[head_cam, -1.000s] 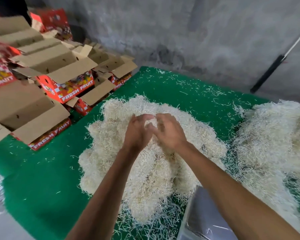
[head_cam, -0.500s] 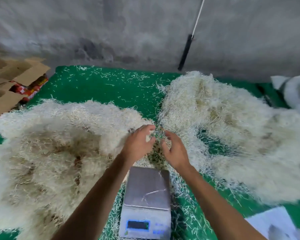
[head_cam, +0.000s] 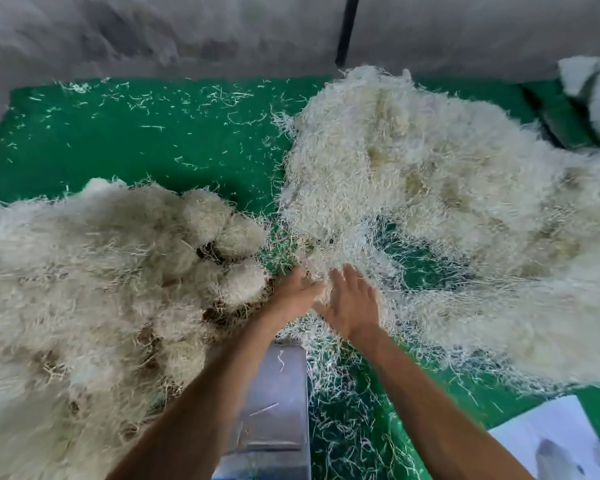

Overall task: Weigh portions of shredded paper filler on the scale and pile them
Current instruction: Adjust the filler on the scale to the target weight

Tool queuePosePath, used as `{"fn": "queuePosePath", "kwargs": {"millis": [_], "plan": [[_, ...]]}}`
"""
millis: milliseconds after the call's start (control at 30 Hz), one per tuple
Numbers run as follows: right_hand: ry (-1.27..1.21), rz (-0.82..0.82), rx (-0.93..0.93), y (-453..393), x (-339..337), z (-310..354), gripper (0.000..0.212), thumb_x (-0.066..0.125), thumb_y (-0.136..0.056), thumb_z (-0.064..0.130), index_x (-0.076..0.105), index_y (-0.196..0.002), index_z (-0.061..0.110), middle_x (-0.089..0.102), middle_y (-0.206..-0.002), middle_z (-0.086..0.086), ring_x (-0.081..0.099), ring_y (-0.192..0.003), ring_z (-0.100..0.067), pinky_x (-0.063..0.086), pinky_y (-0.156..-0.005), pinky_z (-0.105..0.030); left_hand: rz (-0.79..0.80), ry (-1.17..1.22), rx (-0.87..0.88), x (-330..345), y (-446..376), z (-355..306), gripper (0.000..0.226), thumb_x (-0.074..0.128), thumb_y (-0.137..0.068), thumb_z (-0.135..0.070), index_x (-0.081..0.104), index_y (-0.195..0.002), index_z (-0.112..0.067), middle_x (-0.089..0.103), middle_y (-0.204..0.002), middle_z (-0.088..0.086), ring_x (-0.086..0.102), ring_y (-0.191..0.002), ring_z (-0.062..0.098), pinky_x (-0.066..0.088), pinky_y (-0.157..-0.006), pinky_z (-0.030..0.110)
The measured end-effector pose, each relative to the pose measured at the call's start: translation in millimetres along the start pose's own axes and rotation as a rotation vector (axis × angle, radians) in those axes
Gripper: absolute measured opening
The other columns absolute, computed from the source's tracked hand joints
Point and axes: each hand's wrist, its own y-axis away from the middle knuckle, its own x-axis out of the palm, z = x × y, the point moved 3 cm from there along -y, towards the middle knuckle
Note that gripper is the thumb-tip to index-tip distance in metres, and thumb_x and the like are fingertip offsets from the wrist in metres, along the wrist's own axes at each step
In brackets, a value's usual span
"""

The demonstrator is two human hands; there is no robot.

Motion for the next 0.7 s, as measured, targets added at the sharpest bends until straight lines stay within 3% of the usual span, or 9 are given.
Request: {"fn": "queuePosePath", "kwargs": {"millis": [100,200,267,400,467,533,567,633,700], "plan": [[0.080,-0.065,0.023,-8,18,-4,0.079,0.033,-0.098,0.074,0.023,-0.160,0.026,0.014,-0.170,-0.013,0.020,-0.154,-0.043,0.007,-0.121,-0.057,0.032,0.177,-0.066,9,-10,17,0.051,0.060,-0.096,-0.049,0.050,-0.140,-0.025,0.059,-0.125,-0.006,0.064,-0.104,0.012,0.060,-0.087,0.037],[0.019,-0.175,-0.006,-13,15,-10,0.057,0.054,-0.101,0.051,0.046,-0.146,0.017,0.040,-0.157,-0.015,0.040,-0.145,-0.040,0.028,-0.123,-0.055,-0.101,0.404,-0.065,7,-9,20,0.032,0.056,-0.102,-0.033,0.054,-0.131,-0.021,0.057,-0.135,0.005,0.068,-0.102,0.016,0.061,-0.076,0.030],[-0.129,-0.210,-0.051,-13,0,-11,0.050,0.065,-0.098,0.040,0.054,-0.138,0.012,0.053,-0.142,-0.012,0.052,-0.132,-0.030,0.041,-0.117,-0.045,-0.097,0.476,-0.086,6,0,13,0.032,0.051,-0.103,-0.038,0.052,-0.130,-0.023,0.052,-0.142,0.009,0.066,-0.107,0.018,0.062,-0.073,0.030],[-0.253,-0.427,-0.244,11,-48,16,0.044,0.067,-0.094,0.041,0.061,-0.123,0.008,0.060,-0.118,-0.009,0.054,-0.107,-0.022,0.052,-0.091,-0.035,0.217,0.878,-0.289,19,37,-20,0.088,0.050,-0.084,-0.081,0.016,-0.156,-0.042,0.027,-0.160,0.016,0.045,-0.135,0.041,0.055,-0.083,0.062],[-0.273,-0.514,-0.360,33,-69,35,0.047,0.058,-0.096,0.048,0.062,-0.117,0.007,0.060,-0.115,-0.012,0.052,-0.105,-0.023,0.050,-0.087,-0.034,0.239,1.078,-0.317,21,56,-41,0.100,0.054,-0.073,-0.089,0.030,-0.150,-0.030,0.043,-0.148,0.025,0.053,-0.128,0.042,0.051,-0.091,0.064],[-0.298,-0.535,-0.458,63,-85,48,0.055,0.041,-0.103,0.057,0.061,-0.115,0.007,0.060,-0.115,-0.014,0.052,-0.107,-0.024,0.051,-0.089,-0.038,0.132,1.052,-0.223,14,73,-54,0.071,0.059,-0.082,-0.074,0.065,-0.118,-0.013,0.069,-0.112,0.017,0.072,-0.101,0.025,0.060,-0.085,0.042],[-0.313,-0.539,-0.481,77,-92,50,0.060,0.032,-0.105,0.059,0.062,-0.114,0.008,0.061,-0.116,-0.016,0.053,-0.109,-0.024,0.052,-0.092,-0.039,0.087,0.996,-0.137,11,80,-59,0.042,0.057,-0.090,-0.061,0.072,-0.101,-0.023,0.072,-0.096,0.006,0.074,-0.084,0.013,0.060,-0.070,0.027],[-0.364,-0.566,-0.454,106,-102,49,0.062,0.030,-0.107,0.061,0.064,-0.120,0.011,0.063,-0.130,-0.018,0.054,-0.123,-0.024,0.049,-0.107,-0.044,0.027,0.884,-0.049,5,100,-70,0.023,0.049,-0.101,-0.044,0.066,-0.109,-0.031,0.065,-0.095,-0.007,0.070,-0.075,0.004,0.057,-0.062,0.019],[-0.451,-0.629,-0.335,132,-108,49,0.056,0.035,-0.107,0.060,0.055,-0.141,0.020,0.050,-0.154,-0.008,0.040,-0.144,-0.014,0.029,-0.120,-0.035,-0.015,0.746,0.003,-3,114,-83,0.036,0.046,-0.104,-0.036,0.054,-0.135,-0.021,0.062,-0.112,-0.004,0.069,-0.098,0.010,0.056,-0.065,0.016]]}}
